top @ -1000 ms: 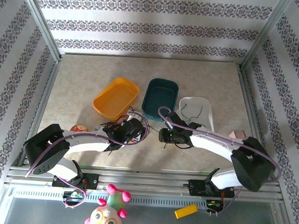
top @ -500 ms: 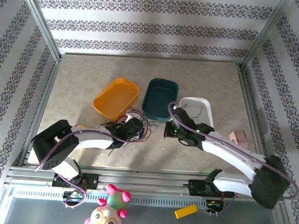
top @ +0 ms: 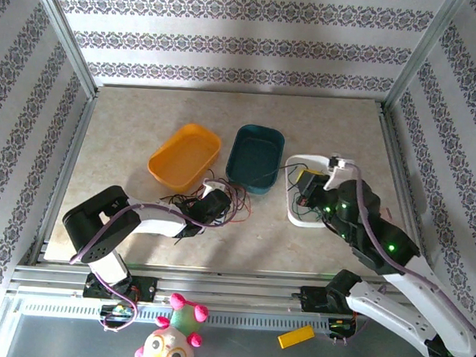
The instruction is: Untangle the cables
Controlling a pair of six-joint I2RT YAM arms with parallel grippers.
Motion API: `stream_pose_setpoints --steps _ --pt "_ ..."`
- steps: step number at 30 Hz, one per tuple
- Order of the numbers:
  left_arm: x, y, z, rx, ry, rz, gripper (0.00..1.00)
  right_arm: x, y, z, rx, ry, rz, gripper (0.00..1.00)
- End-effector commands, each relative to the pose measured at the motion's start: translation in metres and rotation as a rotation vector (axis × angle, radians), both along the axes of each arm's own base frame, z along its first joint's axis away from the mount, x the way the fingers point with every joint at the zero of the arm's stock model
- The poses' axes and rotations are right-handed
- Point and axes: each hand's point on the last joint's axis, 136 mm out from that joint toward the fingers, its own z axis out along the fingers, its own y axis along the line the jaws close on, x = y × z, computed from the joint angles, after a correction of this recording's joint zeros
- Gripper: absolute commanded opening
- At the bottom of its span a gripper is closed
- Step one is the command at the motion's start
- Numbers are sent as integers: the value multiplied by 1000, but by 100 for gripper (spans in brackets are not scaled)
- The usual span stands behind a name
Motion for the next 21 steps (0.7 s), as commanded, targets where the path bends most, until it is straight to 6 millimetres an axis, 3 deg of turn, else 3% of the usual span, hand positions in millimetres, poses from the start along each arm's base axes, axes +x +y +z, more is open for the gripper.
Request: stream_pose_setpoints --steps 1,13,18,21 --pt "-15 24 -28 88 74 9 2 0 -27 32 3 -102 -101 0" --pt "-19 30 -20 71 58 9 0 -6 -113 110 -93 -211 -420 0" --pt "-20 33 -21 77 62 21 0 -4 -136 136 -57 -252 -535 0" --pt "-21 35 -20 83 64 28 0 -2 -141 162 -33 -311 -550 0"
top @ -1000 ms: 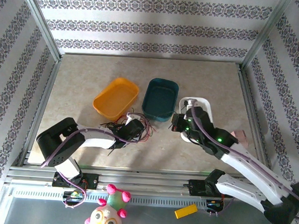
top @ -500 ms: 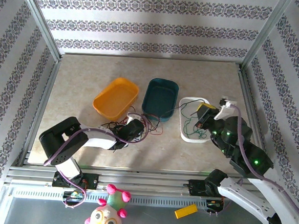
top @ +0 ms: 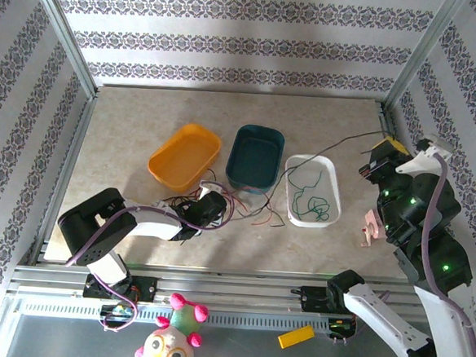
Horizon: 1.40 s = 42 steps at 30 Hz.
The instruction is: Untangle the cables
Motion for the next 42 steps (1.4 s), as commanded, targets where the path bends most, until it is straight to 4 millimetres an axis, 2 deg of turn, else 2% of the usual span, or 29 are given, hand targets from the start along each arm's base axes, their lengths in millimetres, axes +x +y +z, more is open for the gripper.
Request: stream_pose_setpoints --steps 1,5,8,11,19,23,26,34,42 --pt "-16 29 -21 100 78 31 0 2 -4 36 -2 -79 -6 0" --pt "-16 31 -20 100 76 38 0 23 34 66 5 -93 215 0" --pt "-17 32 -22 102 79 39 0 45 67 76 21 -74 380 0" --pt "-17 32 -27 108 86 38 0 63 86 91 24 -76 469 0" --pt "-27 45 -46 173 131 47 0 107 86 142 50 -173 448 0" --pt "-30 49 -50 189 140 52 0 127 92 154 41 -202 467 0" --pt "-31 51 -54 201 148 51 0 145 97 154 27 -197 478 0" --pt "-39 60 -63 235 179 53 0 186 104 137 2 -157 465 0" --pt "-54 74 -77 274 230 60 0 196 87 149 -107 -186 341 0"
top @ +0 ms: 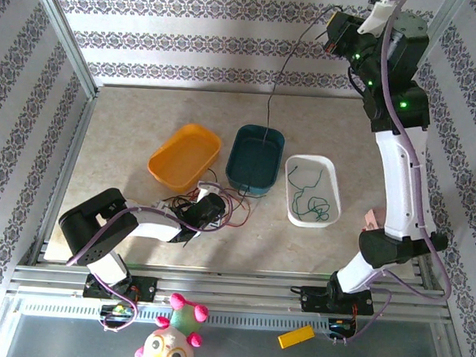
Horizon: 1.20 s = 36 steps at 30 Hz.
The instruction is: Untangle the cables
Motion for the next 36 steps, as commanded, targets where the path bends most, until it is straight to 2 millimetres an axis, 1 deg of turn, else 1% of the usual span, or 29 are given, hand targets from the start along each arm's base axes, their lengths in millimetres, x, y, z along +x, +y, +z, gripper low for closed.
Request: stream_pose_setpoints --steps 1,3,4,6,9,11,13,14,17,20,23,25,29,32,34,36 --pt "-56 66 -72 261 261 31 0 -16 -16 34 -40 -110 -78 0" --pt "-58 67 -74 266 269 31 0 -18 -13 32 -39 -107 -62 0" --pt "-58 66 -75 267 269 27 0 -18 -6 25 -35 -90 -26 0" --pt "-56 60 -73 264 264 8 0 -21 19 5 -49 -40 66 0" --pt "-52 43 -66 253 239 -59 0 -32 67 -46 -91 38 189 0" --pt "-48 25 -57 227 215 -120 0 -40 96 -86 -88 96 256 0" --pt "-44 10 -48 183 191 -169 0 -44 112 -118 -65 151 281 0" --pt "-42 3 -43 163 180 -186 0 -42 116 -136 -58 182 276 0" --pt "-37 -9 -30 129 150 -219 0 -33 116 -174 -40 255 236 0" --pt "-34 -14 -20 108 131 -228 0 -26 112 -190 -45 283 198 0" --pt "-34 -14 -17 98 126 -226 0 -20 105 -187 -46 275 160 0" --pt "-36 -12 -18 99 129 -222 0 -18 96 -175 -33 253 137 0" --pt "-39 -5 -24 118 143 -210 0 -21 76 -136 14 177 104 0" --pt "-41 -2 -28 125 151 -208 0 -32 60 -102 63 108 86 0" --pt "-42 -1 -30 128 156 -206 0 -41 49 -83 89 63 68 0" --pt "-43 -1 -31 131 159 -207 0 -48 39 -70 111 29 43 0"
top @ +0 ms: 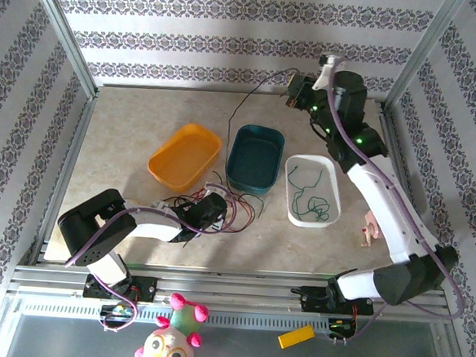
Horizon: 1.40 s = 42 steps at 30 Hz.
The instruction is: Untangle the cables
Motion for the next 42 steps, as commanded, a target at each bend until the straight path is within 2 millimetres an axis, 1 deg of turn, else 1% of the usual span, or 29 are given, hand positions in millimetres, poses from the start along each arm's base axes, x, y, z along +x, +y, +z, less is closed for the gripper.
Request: stream_pose_setpoints --steps 1,4,6,8,10,12,14,17,19,20,22,23,25,28,33,36,38,39,41,42 --pt "-34 18 -36 104 137 -52 0 -23 -22 66 96 -163 -52 0" --pt "-34 18 -36 105 136 -55 0 -24 -28 71 102 -178 -70 0" --pt "-33 18 -35 105 135 -55 0 -19 -31 68 100 -172 -85 0" --pt "-33 18 -35 106 136 -53 0 -9 -32 58 96 -151 -97 0" --pt "-32 17 -34 100 133 -48 0 5 -31 41 85 -112 -105 0" --pt "-33 19 -34 102 132 -45 0 18 -28 19 72 -61 -102 0" --pt "-32 20 -33 102 129 -40 0 26 -23 -4 60 -15 -88 0" --pt "-33 21 -33 103 128 -36 0 32 -16 -33 54 50 -70 0" --pt "-33 21 -32 102 125 -36 0 31 -13 -45 40 68 -65 0" --pt "-33 21 -32 103 127 -37 0 30 -12 -46 28 63 -69 0" --pt "-33 21 -33 105 127 -40 0 26 -11 -41 3 44 -72 0" --pt "-33 20 -33 105 128 -43 0 24 -11 -35 -7 31 -79 0" --pt "-32 19 -33 104 129 -45 0 18 -14 -20 -24 -5 -93 0" --pt "-32 19 -32 103 128 -47 0 7 -15 10 -56 -80 -111 0" --pt "-32 18 -32 101 127 -48 0 -17 -9 56 -90 -204 -112 0" --pt "-32 18 -32 99 127 -46 0 -27 -5 77 -81 -253 -100 0" --pt "-32 19 -33 98 128 -45 0 -29 -2 84 -77 -270 -89 0" --pt "-32 19 -33 99 127 -43 0 -28 -1 83 -81 -269 -88 0" --pt "-33 19 -34 100 129 -43 0 -22 2 76 -86 -252 -84 0" --pt "-32 20 -33 100 127 -41 0 -18 4 69 -92 -236 -83 0"
